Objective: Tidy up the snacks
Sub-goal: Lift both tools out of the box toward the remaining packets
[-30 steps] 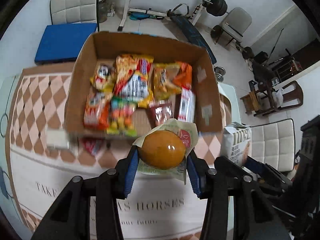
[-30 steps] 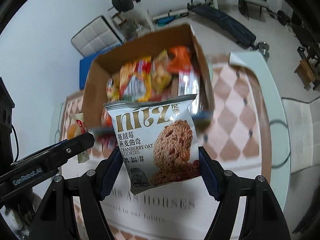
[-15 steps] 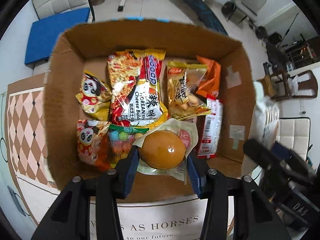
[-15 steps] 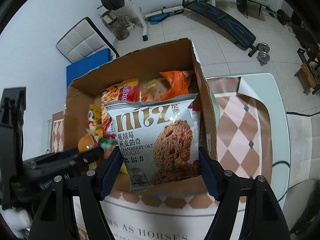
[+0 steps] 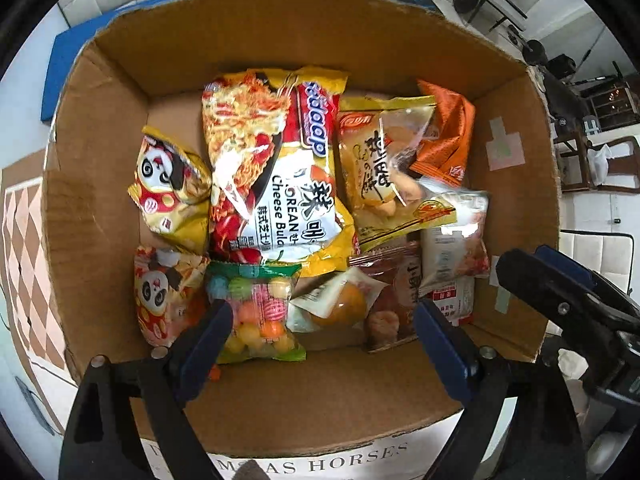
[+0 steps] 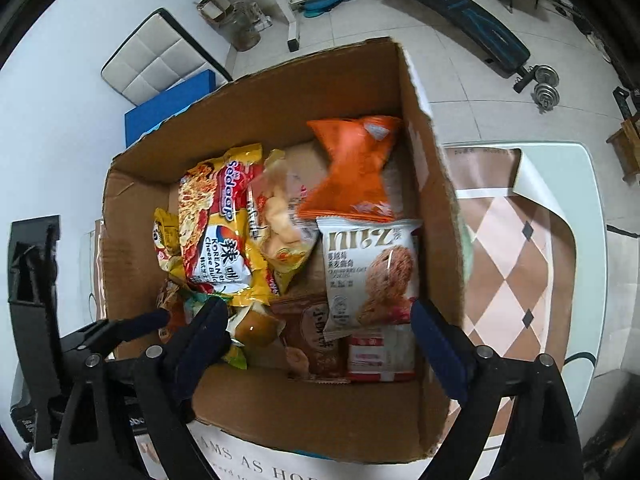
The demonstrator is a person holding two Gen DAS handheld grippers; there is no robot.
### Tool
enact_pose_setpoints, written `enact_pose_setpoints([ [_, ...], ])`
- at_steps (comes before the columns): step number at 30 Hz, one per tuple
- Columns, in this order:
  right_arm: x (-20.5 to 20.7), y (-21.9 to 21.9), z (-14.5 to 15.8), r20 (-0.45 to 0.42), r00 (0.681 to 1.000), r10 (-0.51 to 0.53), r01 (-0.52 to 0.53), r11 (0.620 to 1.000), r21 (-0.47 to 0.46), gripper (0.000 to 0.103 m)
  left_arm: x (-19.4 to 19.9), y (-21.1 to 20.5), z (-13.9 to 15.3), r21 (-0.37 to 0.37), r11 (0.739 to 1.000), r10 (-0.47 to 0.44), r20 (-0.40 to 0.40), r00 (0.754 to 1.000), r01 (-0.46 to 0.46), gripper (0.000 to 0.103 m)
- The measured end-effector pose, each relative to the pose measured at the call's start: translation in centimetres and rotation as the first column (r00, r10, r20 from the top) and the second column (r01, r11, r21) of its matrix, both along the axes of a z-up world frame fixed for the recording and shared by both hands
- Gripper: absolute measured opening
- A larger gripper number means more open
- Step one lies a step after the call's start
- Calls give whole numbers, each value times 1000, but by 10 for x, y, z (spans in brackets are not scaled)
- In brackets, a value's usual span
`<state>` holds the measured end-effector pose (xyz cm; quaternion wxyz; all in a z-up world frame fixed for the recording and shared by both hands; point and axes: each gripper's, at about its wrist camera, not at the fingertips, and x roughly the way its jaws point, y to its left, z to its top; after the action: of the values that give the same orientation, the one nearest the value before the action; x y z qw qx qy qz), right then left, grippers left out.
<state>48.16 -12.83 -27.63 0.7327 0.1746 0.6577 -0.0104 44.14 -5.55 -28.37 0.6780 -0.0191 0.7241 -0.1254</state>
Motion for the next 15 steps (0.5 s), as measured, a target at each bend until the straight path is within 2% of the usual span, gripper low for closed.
enact_pose_setpoints([
  [5, -9, -2, 12, 11, 1000, -4, 5, 1000, -25, 95, -2, 5, 18, 7, 1000, 4, 48, 999, -5, 93],
  [10, -22, 4, 35, 56, 998, -6, 10, 997, -77, 95, -11, 9, 46, 54, 998, 6, 159, 987, -15, 93],
  [15, -44, 17, 59, 103, 995, -3, 14, 994, -107, 95, -32, 30, 78, 93, 992, 48, 315, 948, -81, 93],
])
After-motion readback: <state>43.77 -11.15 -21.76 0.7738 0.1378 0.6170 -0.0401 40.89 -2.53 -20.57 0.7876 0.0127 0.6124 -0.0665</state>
